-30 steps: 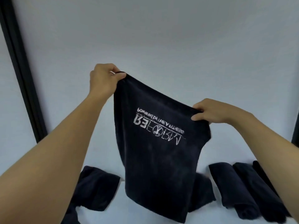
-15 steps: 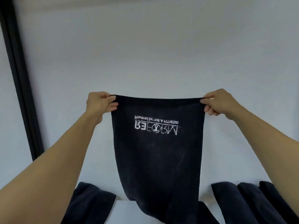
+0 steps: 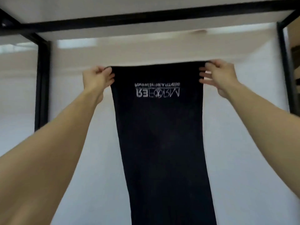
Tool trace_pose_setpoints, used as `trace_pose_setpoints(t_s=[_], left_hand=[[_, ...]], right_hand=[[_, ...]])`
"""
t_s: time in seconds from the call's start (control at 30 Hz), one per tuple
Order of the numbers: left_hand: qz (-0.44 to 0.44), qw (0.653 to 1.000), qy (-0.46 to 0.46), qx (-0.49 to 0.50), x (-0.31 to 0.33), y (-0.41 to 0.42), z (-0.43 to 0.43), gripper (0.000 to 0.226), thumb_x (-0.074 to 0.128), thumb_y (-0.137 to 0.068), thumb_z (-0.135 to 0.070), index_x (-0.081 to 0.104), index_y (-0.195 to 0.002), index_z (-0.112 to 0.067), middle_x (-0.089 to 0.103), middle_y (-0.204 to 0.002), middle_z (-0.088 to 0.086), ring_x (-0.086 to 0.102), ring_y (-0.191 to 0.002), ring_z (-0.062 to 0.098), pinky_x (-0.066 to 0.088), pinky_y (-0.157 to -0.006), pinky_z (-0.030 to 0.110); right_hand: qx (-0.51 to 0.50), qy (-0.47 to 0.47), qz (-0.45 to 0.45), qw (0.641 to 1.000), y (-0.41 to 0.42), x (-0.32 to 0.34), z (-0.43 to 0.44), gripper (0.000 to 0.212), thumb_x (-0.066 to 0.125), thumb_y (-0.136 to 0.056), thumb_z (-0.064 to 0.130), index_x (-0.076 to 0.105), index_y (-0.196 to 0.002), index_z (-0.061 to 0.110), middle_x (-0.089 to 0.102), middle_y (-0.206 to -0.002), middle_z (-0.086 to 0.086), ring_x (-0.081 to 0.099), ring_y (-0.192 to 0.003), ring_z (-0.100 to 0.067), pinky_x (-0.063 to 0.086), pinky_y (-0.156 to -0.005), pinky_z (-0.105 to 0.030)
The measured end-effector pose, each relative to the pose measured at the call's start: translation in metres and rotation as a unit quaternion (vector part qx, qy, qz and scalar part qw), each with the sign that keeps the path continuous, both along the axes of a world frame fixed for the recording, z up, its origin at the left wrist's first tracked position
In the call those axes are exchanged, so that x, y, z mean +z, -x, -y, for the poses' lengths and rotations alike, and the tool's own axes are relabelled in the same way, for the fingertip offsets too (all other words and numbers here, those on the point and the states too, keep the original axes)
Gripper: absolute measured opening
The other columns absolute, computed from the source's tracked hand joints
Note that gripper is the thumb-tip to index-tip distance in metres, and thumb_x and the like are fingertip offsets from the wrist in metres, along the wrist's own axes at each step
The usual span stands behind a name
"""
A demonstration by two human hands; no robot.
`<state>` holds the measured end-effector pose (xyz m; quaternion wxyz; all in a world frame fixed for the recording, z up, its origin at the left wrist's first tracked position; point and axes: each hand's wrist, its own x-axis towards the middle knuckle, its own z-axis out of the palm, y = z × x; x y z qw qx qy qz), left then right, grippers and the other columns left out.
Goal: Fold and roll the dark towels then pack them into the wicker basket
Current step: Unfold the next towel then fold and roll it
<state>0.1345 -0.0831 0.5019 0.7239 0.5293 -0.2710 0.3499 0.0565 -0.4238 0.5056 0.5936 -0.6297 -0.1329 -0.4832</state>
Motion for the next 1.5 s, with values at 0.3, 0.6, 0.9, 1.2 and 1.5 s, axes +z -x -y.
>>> trace_pose_setpoints(t_s=[0.3,0.6,0.9,1.2,1.5], left_hand=[[0.009,0.999,-0.039,-0.017,-0.095,0.131,-0.065,0.01,0.062,-0.092,-0.016,0.064,-0.083,-0.018,0.07,-0.079,-0.004,0.073,-0.075,0.02,0.059,-0.075,0.031],[0.021,0.998,-0.053,0.025,-0.127,0.192,-0.095,0.007,0.064,-0.09,-0.023,0.068,-0.085,-0.021,0.067,-0.078,-0.006,0.059,-0.065,0.005,0.048,-0.06,0.022],[-0.219,0.962,-0.16,0.009,-0.255,0.119,-0.073,0.009,0.072,-0.081,-0.022,0.071,-0.072,-0.023,0.07,-0.081,0.007,0.064,-0.071,0.02,0.054,-0.062,0.031],[-0.502,0.787,-0.358,0.03,-0.514,0.045,-0.03,0.026,0.067,-0.085,-0.015,0.052,-0.064,-0.01,0.05,-0.068,0.01,0.048,-0.066,0.021,0.043,-0.057,0.034],[-0.43,0.739,-0.513,0.082,-0.511,0.024,-0.013,0.017,0.071,-0.083,-0.018,0.068,-0.077,-0.002,0.066,-0.079,0.01,0.061,-0.078,0.024,0.05,-0.072,0.035]], right_hand=[[-0.099,0.06,-0.018,0.993,0.163,-0.093,-0.053,0.009,0.055,-0.091,0.025,0.064,-0.089,0.023,0.069,-0.076,0.001,0.07,-0.069,-0.014,0.052,-0.055,-0.025],[-0.108,0.034,-0.052,0.992,0.239,-0.129,-0.098,0.008,0.057,-0.093,0.025,0.062,-0.087,0.023,0.065,-0.066,0.005,0.065,-0.06,-0.011,0.045,-0.047,-0.019],[-0.121,0.084,-0.299,0.943,0.181,-0.226,-0.075,0.013,0.059,-0.095,0.02,0.064,-0.085,0.015,0.069,-0.071,-0.003,0.065,-0.055,-0.01,0.047,-0.049,-0.021],[-0.092,0.125,-0.627,0.763,0.074,-0.482,-0.044,0.016,0.057,-0.093,0.01,0.065,-0.081,0.002,0.07,-0.073,-0.014,0.063,-0.056,-0.021,0.058,-0.055,-0.031],[-0.259,0.334,-0.599,0.68,0.05,-0.512,-0.036,0.018,0.055,-0.093,0.023,0.058,-0.082,0.01,0.061,-0.091,-0.008,0.058,-0.074,-0.026,0.045,-0.058,-0.03]])
